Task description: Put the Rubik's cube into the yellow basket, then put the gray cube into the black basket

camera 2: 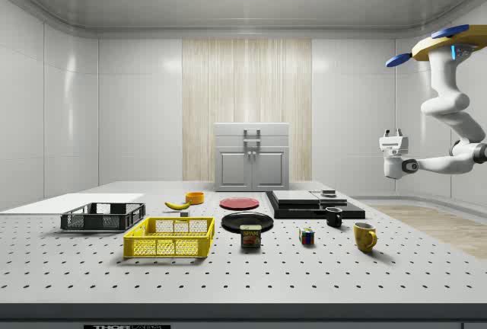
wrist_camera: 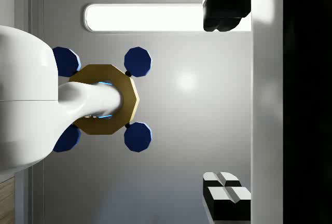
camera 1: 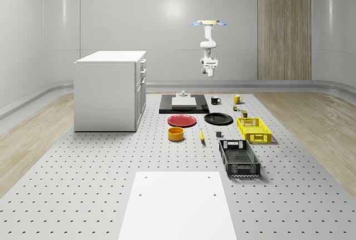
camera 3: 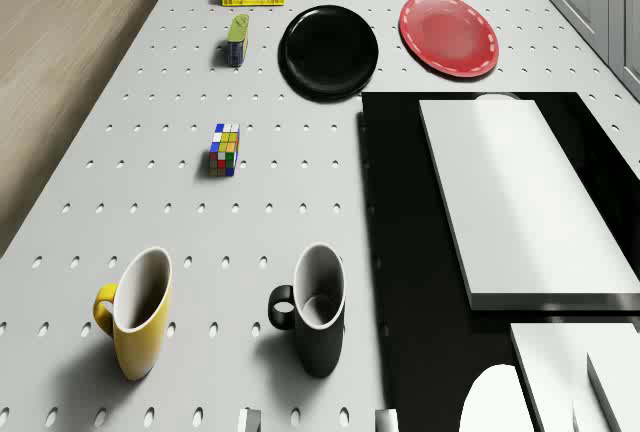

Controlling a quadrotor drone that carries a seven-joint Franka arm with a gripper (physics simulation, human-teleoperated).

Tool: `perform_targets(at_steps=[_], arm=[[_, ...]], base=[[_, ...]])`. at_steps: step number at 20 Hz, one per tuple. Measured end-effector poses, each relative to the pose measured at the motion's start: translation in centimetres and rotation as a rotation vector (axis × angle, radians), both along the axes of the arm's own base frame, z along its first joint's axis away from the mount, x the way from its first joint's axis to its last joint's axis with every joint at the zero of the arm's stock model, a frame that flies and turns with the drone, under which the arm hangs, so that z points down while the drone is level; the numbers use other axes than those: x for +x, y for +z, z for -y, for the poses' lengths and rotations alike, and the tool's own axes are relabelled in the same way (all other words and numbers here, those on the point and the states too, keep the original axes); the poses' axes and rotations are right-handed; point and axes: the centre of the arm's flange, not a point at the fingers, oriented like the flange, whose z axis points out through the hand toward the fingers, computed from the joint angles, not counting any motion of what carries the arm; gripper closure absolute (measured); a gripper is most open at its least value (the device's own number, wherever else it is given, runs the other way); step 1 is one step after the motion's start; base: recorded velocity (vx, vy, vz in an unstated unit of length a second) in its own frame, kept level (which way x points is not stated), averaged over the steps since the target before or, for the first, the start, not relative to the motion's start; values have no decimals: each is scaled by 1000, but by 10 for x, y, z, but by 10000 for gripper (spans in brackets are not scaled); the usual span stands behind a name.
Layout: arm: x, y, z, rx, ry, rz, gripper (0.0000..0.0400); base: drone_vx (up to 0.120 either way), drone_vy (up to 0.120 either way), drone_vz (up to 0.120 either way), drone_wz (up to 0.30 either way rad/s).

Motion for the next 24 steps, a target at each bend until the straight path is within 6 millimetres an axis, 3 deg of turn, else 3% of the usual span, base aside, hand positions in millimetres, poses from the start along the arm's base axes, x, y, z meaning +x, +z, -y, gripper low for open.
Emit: perform_targets(at_steps=[8, 12, 24], arm=[[-3, 56, 0, 0, 0, 6, 0], [-1, 75, 0, 0, 0, 9, 0], [-1, 92, 0, 0, 0, 19, 0]], base=[[0, 0, 0, 0], [0, 110, 0, 0], [13, 120, 0, 0]])
